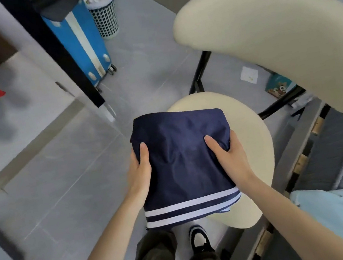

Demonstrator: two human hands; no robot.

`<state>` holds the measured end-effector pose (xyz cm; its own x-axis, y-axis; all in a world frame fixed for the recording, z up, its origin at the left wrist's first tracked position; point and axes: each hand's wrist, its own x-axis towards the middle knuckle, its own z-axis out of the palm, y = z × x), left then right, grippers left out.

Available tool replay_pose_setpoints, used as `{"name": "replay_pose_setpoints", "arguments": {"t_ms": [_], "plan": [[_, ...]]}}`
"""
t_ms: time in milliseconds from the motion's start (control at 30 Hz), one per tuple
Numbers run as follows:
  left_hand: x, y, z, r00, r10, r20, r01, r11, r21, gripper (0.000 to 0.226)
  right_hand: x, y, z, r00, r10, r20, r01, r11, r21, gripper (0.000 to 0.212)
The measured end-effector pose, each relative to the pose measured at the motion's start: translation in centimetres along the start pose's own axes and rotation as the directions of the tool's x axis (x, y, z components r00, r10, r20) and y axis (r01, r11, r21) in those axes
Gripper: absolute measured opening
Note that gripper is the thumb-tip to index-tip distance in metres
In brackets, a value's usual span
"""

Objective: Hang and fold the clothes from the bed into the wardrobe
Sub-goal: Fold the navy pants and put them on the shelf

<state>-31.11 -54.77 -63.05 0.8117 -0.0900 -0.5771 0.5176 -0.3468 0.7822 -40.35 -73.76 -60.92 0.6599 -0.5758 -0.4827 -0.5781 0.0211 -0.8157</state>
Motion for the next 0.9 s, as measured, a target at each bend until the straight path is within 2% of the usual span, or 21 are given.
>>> {"name": "replay_pose_setpoints", "arguments": {"t_ms": [167, 367, 533, 633, 900], "plan": [[-6.9, 3.2, -4.6, 0.982, 0.065, -0.178, -0.092, 0.985, -0.148, 0.040, -3.9, -5.3, 0.5, 0.978, -0.142, 0.156, 0.141, 0.990, 0.013, 0.039], [-15.2, 6.0, -12.0, 0.924, 0.049, -0.379, -0.163, 0.948, -0.274, 0.040, -10.3, -13.0, 3.3, 0.899, -0.291, 0.328, 0.290, 0.956, 0.054, 0.030], [-21.5, 9.8, -19.7, 0.849, 0.081, -0.522, -0.272, 0.915, -0.299, 0.040, -17.1, -21.3, 6.8, 0.801, -0.403, 0.444, 0.392, 0.912, 0.120, 0.029], [-24.9, 12.8, -24.9, 0.798, 0.105, -0.593, -0.324, 0.905, -0.277, 0.032, -21.4, -26.9, 8.9, 0.731, -0.470, 0.495, 0.442, 0.879, 0.181, 0.033], [-31.0, 21.5, -38.7, 0.712, 0.213, -0.670, -0.494, 0.829, -0.261, 0.025, -30.1, -40.6, 15.2, 0.583, -0.584, 0.565, 0.497, 0.807, 0.320, 0.037]]}}
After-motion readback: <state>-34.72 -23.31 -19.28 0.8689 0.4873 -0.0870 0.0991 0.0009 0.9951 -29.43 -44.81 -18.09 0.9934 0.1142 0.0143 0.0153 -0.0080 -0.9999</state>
